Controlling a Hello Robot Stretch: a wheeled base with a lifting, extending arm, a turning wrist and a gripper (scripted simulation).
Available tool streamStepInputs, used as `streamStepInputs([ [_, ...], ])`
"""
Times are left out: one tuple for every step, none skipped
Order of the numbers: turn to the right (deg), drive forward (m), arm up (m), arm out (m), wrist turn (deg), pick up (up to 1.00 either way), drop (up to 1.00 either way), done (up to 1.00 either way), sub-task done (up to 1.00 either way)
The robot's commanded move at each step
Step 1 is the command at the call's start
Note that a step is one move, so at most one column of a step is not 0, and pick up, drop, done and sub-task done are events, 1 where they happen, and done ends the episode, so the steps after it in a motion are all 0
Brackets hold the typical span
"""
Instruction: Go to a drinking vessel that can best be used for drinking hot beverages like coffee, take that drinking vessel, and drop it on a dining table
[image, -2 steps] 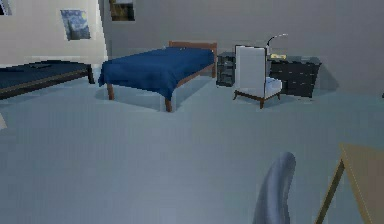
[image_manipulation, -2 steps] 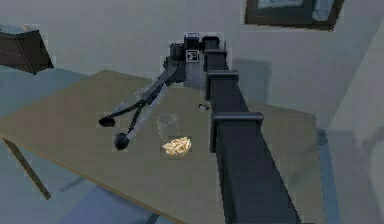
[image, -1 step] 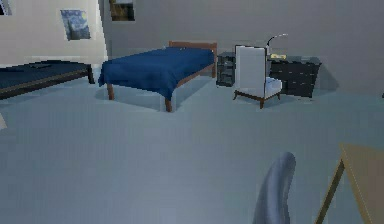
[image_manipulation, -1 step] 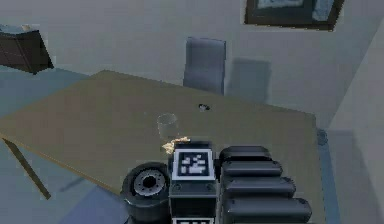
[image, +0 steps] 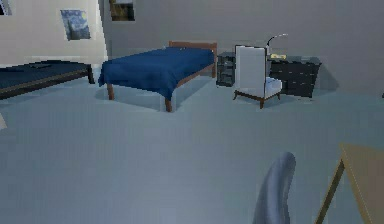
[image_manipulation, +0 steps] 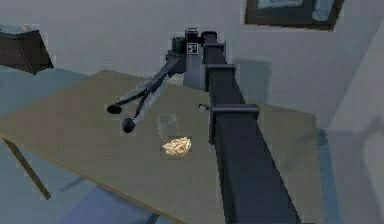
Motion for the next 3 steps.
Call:
streamStepInputs([
  [0.0,0.0,0.0,0.0,45.0,0.0,0.0,0.0,0.0],
  [0.0,0.0,0.0,0.0,45.0,0.0,0.0,0.0,0.0],
  [0.0,0.0,0.0,0.0,18.0,0.0,0.0,0.0,0.0],
])
